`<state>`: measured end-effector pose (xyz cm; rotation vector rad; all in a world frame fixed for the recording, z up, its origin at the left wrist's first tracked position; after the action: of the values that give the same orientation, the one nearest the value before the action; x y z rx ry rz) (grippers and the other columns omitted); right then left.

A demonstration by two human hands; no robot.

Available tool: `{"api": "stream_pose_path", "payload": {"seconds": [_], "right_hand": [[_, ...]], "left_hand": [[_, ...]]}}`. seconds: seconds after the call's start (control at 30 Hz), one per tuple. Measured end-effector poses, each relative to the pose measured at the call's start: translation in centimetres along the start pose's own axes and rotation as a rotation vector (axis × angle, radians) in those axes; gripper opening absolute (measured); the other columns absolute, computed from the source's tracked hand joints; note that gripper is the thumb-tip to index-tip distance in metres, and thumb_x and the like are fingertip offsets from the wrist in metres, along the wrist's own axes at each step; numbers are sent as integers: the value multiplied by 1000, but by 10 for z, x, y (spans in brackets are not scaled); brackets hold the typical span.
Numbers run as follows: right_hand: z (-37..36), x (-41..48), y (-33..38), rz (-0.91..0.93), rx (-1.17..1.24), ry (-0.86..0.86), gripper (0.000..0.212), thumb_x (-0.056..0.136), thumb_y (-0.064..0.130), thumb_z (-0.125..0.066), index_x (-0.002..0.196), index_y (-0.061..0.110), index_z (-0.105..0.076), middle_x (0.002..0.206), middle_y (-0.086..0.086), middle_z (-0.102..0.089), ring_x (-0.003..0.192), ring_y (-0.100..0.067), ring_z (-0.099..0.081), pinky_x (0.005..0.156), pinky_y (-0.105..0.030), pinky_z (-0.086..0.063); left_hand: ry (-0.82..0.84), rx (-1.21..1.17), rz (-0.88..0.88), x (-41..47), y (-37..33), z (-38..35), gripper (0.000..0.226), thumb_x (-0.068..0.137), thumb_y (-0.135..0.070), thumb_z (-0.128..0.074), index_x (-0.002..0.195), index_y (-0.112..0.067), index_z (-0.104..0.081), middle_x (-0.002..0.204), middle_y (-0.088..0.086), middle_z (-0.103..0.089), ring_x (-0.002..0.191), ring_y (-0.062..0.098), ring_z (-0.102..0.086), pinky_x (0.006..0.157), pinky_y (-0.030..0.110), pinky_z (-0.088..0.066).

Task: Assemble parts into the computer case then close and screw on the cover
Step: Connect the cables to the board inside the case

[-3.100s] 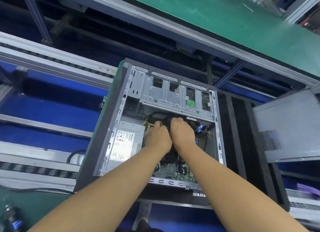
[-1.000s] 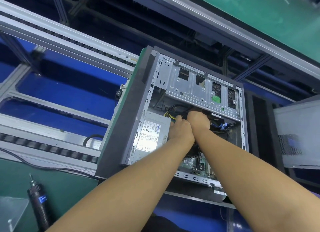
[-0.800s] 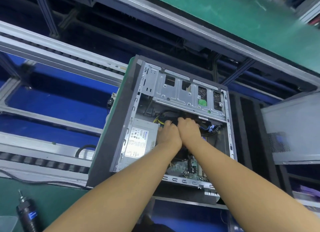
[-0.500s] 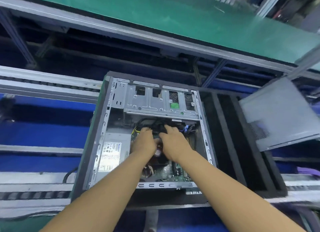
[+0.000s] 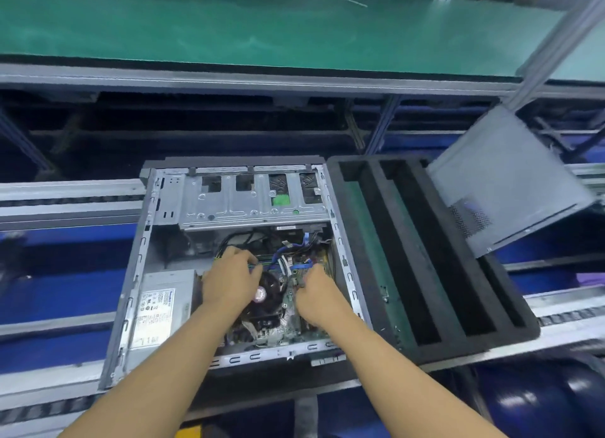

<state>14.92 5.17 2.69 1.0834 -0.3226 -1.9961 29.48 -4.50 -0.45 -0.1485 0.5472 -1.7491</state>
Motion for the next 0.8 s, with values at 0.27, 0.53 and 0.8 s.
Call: {"api": "stream_pose_path", "payload": {"seconds": [0.27,0.53,0.8], "right_hand": [[-11,8,-4,-12,154,239,28,93,47,-65,105,24,-53,89,-1,-63,71,-16,-57,60,-27,-46],[-6,13,-2,26,301,-8,20,110,25,-37,109,10,-49,103,-13,-64,81,-32,-64,85,-55,-56],[3,17,3,81,-211,-223,20,101,3,-53,120,6,-50,128,-14,-46,76,-17,-47,71,-27,-36]], "left_hand": [[169,-143,-114,-1,13,4,22,91,-21,-66,112,-27,-69,136,-4,-48,127,17,-47,107,35,-38],[192,-175,-92,-5,15,2,24,89,-18,-69,109,-32,-70,136,-8,-49,126,12,-46,105,31,-38],[190,-164,-80,-6,15,1,24,89,-19,-70,107,-34,-69,137,-10,-49,126,12,-47,106,34,-38]]}}
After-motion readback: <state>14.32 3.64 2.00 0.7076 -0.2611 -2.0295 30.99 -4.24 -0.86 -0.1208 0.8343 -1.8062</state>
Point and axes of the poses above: each hand's wrist, its own x-axis towards the middle knuckle, its own z-axis out of the back of the hand, y = z × x, the point moved 3 cm from there along x, towards the middle knuckle
